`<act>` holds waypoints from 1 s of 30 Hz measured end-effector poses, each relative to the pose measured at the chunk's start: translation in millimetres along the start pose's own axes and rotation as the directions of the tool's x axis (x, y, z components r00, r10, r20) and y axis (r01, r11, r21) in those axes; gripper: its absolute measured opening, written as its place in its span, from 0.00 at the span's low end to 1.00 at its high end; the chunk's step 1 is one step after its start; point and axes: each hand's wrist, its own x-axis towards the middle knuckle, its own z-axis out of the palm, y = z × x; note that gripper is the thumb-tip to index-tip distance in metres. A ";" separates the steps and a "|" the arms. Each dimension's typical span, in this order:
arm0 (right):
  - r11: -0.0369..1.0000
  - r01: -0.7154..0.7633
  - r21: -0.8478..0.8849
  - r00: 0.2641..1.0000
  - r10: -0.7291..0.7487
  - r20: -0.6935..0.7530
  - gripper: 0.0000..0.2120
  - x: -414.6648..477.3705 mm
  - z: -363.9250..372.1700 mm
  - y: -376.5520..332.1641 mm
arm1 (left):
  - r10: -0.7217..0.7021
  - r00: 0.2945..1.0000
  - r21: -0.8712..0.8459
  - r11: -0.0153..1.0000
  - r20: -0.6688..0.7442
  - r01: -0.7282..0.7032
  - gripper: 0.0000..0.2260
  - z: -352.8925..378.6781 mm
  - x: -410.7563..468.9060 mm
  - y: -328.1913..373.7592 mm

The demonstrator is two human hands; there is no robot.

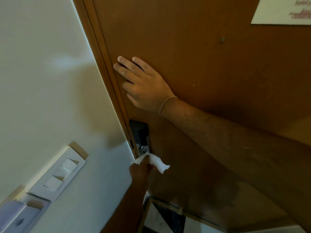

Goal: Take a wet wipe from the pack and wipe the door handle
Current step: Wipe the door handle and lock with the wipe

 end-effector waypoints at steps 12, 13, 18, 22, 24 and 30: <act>1.000 0.004 0.008 1.000 -0.004 0.020 0.18 1.8 -2.3 -2.1 | 0.050 0.998 0.063 0.997 0.041 -0.052 0.22 -17.5 41.4 34.3; 1.000 0.005 0.006 1.000 -0.005 0.017 0.18 2.0 -3.2 -2.0 | 0.053 0.997 0.061 0.997 0.049 -0.056 0.22 -17.8 41.8 35.7; 1.000 0.002 -0.007 0.999 -0.001 0.043 0.18 2.5 -4.6 -2.8 | 0.046 0.999 -0.009 0.999 0.027 -0.046 0.22 -14.2 37.6 30.2; 1.000 0.001 -0.017 0.999 0.000 0.040 0.17 1.8 -1.0 -3.3 | -0.016 1.000 -0.076 0.997 -0.009 0.015 0.21 -0.8 18.2 15.3; 1.000 -0.005 -0.023 1.000 0.005 0.023 0.16 1.9 0.2 -4.8 | -0.047 0.999 -0.102 0.994 -0.010 0.046 0.22 4.8 8.7 9.7; 1.000 -0.009 0.004 1.000 0.009 -0.011 0.16 0.1 2.8 -5.8 | 0.046 0.997 0.162 0.985 0.062 -0.055 0.18 -2.7 -19.7 -3.6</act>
